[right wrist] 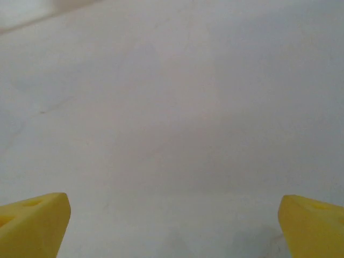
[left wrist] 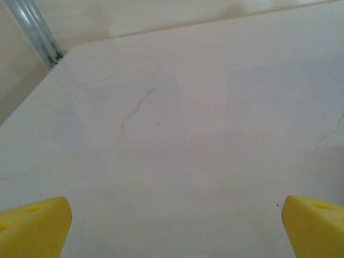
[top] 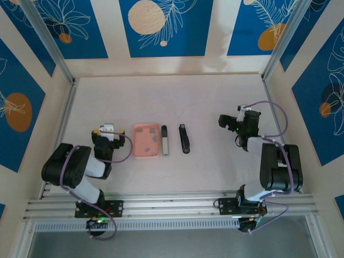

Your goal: Load the staples into the stapler

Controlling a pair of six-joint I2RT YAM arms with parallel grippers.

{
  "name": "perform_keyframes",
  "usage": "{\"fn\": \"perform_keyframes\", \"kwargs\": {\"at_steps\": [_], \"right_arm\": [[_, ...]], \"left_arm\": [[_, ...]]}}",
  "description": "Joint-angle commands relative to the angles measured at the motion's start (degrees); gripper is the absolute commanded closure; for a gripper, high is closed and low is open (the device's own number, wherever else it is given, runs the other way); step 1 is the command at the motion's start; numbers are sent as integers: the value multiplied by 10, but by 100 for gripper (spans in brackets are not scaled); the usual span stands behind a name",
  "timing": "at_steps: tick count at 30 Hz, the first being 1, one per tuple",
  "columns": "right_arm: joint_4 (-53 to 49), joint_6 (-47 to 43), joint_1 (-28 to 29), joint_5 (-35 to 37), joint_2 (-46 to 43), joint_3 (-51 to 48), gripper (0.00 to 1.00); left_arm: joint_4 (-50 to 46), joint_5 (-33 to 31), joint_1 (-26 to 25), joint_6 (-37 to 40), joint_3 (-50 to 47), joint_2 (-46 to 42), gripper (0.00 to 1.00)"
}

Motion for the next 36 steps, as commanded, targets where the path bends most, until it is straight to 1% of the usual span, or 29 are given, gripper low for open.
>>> {"fn": "perform_keyframes", "kwargs": {"at_steps": [1, 3, 5, 6, 7, 8, 10, 11, 13, 14, 19, 22, 31, 33, 36], "right_arm": [[88, -14, -2, -20, -24, -41, 1], [111, -14, 0, -13, -30, -58, 1], [119, -21, 8, -3, -28, -61, 1], [123, -26, 13, 0, -25, -62, 1], [133, -33, 22, 10, -19, -65, 1], [162, -38, 33, 30, -4, -73, 1], [254, -40, 44, 54, 33, -99, 1], [197, -40, 43, 57, 12, -90, 1], [228, -38, 40, 49, 25, -92, 1], [195, -41, 42, 53, 17, -85, 1], [193, -43, 47, 60, 19, -80, 1], [197, -43, 47, 60, 20, -81, 1], [197, -43, 46, 59, 21, -82, 1], [197, -44, 46, 59, 21, -82, 1], [197, -44, 47, 58, 21, -81, 1]], "left_arm": [[9, -7, 9, -1, 32, -11, 0], [-57, -8, 18, -14, 62, -20, 0], [-145, 1, 26, -21, 104, -22, 0], [-164, 6, 28, -25, 113, -23, 0], [-146, 12, 33, -27, 104, -23, 0], [-152, 14, 35, -30, 107, -25, 0], [-148, 14, 35, -28, 105, -24, 0], [-149, 15, 36, -28, 104, -25, 0], [-148, 16, 35, -27, 106, -24, 0], [-150, 17, 35, -26, 105, -24, 0], [-149, 25, 34, -21, 106, -24, 0], [-161, 46, 34, -16, 112, -24, 0], [-159, 47, 34, -15, 111, -23, 0], [-169, 58, 40, -20, 115, -23, 0], [-160, 58, 39, -18, 110, -24, 0]]}}
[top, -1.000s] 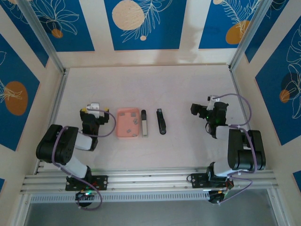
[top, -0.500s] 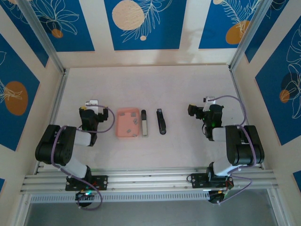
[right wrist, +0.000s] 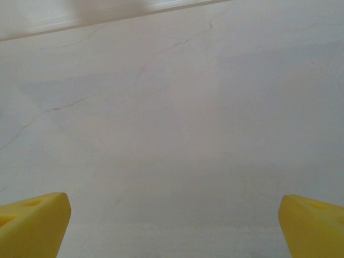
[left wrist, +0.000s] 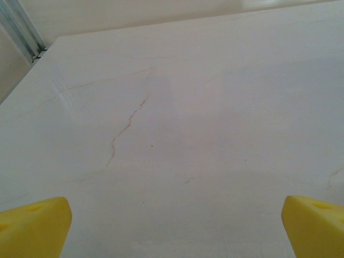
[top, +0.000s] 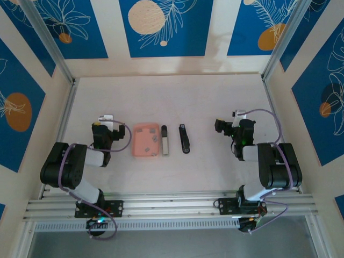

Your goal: Load the staples into the stapler

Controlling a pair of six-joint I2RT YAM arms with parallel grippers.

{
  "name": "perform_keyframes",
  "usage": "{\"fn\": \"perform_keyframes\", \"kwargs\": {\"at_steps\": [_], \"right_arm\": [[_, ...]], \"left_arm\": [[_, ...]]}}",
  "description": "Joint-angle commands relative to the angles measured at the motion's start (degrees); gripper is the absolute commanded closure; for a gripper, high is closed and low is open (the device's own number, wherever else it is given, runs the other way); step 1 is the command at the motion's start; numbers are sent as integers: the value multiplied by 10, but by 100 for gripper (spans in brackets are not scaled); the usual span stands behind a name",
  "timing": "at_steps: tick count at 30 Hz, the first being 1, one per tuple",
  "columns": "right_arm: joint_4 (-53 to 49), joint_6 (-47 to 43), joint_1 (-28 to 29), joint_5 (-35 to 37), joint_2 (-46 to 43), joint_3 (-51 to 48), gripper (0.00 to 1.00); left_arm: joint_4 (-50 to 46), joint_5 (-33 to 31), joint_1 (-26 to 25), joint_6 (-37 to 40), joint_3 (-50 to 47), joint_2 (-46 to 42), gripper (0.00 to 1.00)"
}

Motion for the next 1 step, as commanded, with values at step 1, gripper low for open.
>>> {"fn": "perform_keyframes", "kwargs": {"at_steps": [1], "right_arm": [[19, -12, 4, 11, 2, 5, 1]], "left_arm": [[2, 15, 9, 1, 6, -7, 0]]}}
